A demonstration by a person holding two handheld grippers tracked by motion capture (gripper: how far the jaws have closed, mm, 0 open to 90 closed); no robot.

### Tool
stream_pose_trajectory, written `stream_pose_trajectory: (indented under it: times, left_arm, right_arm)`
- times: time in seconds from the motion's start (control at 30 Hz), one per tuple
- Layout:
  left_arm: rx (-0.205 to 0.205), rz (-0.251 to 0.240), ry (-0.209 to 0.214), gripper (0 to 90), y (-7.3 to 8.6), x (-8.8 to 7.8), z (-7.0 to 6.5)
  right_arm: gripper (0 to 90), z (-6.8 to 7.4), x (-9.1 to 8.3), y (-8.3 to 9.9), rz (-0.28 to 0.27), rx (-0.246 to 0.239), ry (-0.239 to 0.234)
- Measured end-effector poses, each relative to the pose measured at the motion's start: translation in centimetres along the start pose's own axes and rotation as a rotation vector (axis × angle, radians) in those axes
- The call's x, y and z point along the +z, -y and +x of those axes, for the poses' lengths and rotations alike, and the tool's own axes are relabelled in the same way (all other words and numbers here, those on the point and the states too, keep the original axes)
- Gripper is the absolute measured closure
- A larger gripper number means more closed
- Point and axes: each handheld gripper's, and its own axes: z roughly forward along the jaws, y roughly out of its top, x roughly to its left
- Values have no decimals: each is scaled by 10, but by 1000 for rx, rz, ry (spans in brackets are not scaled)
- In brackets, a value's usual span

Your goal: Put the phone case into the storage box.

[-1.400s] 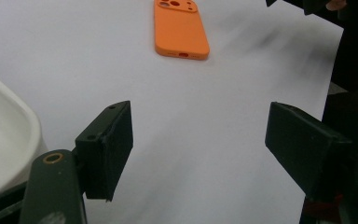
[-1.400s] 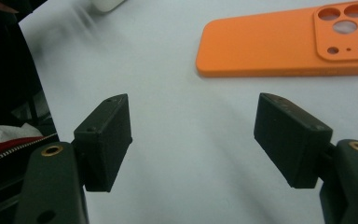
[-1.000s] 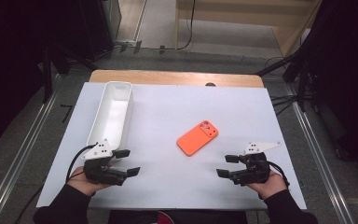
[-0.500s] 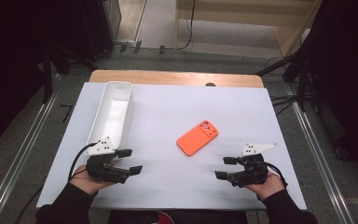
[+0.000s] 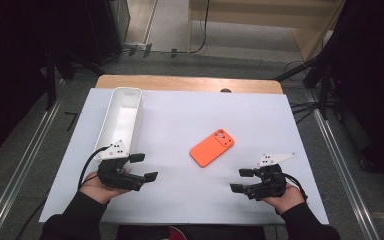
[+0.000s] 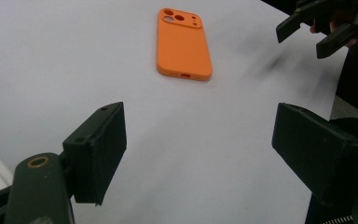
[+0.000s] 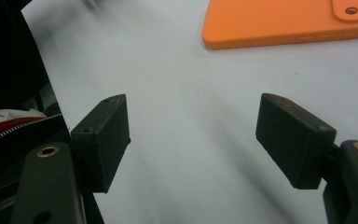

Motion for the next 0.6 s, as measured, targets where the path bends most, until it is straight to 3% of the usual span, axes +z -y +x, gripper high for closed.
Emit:
stream_pose_trajectory:
  times: [0.5,0.6]
  left_arm:
    - [-1,15,7,182,-15,10,2]
    - [-3,26,-7,182,-19,13,3]
  right_arm:
    - [248,-1,0,0,0,10,-3]
    - [248,-1,0,0,0,10,-2]
